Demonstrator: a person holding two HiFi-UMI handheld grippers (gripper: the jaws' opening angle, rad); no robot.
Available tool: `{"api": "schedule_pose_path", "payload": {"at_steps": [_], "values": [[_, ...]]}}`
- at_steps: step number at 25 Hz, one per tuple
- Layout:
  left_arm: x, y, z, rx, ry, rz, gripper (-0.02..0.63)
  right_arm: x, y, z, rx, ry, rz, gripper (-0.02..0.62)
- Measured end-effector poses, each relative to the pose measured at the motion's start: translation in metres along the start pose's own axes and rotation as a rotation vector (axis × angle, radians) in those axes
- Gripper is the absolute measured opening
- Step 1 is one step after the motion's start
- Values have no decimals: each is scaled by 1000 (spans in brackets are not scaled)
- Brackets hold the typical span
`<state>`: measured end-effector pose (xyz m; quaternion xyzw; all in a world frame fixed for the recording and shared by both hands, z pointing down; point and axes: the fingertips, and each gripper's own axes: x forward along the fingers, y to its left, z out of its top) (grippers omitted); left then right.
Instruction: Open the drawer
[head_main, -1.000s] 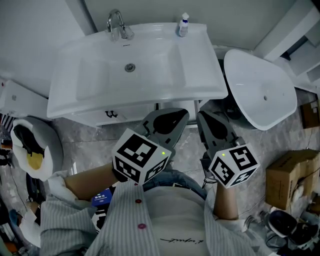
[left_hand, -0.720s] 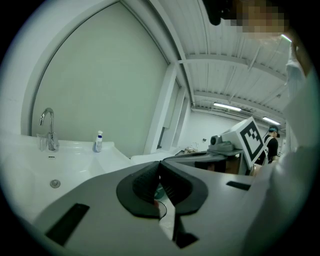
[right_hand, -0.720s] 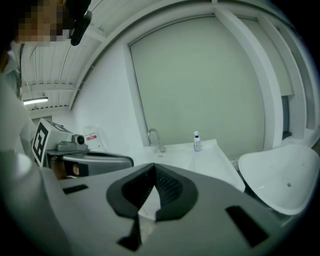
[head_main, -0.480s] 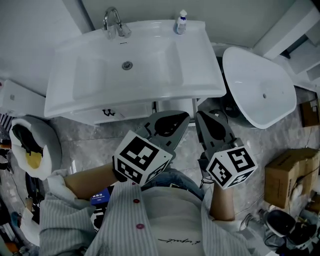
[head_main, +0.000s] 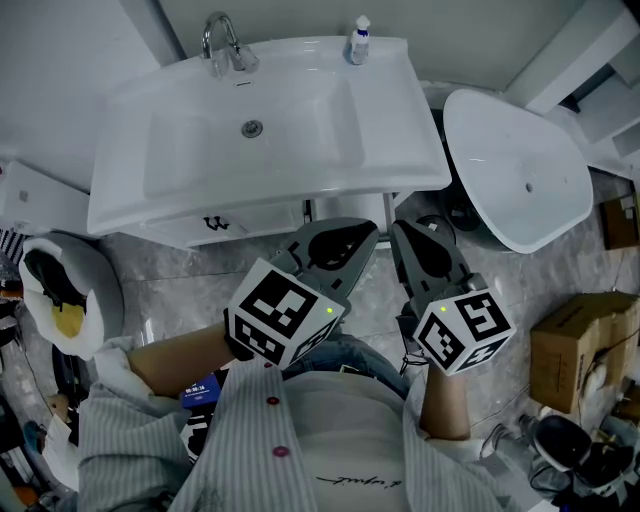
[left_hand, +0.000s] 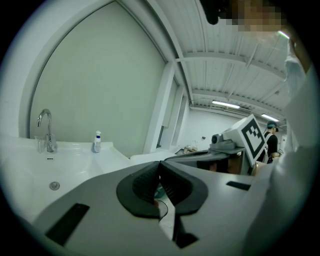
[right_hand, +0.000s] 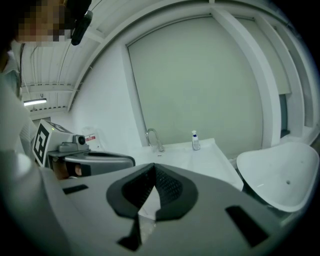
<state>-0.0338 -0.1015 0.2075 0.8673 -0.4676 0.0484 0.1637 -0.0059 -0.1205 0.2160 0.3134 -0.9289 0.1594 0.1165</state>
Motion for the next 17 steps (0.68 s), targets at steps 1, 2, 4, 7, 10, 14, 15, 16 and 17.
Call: {"api": "schedule_pose_path", "payload": {"at_steps": [1, 2, 4, 7, 10, 14, 15, 16, 17], "values": [[0, 0, -1, 0, 3, -1, 17, 0, 0, 0, -1, 1, 0, 8], [0, 0, -3, 0, 6, -2, 17, 0, 1, -1, -2, 3, 1, 8], [0, -1, -4, 4, 11, -4, 17, 0, 1, -2, 0, 5, 2, 8], [-2, 0, -5, 6, 14, -5, 17, 2, 4, -4, -2, 15, 8, 8], [-3, 1, -6, 5, 17, -8, 17, 4, 6, -6, -4, 22, 13, 8], [-4, 0, -9, 9, 23, -11, 17, 4, 9, -7, -8, 26, 15, 8], [-4, -1, -10, 11, 24, -13, 17, 3, 9, -7, -9, 27, 13, 8], [-4, -2, -10, 14, 24, -15, 17, 3, 9, -8, -9, 27, 10, 8], [-4, -3, -11, 16, 25, -17, 17, 2, 8, -9, -8, 28, 7, 8]]}}
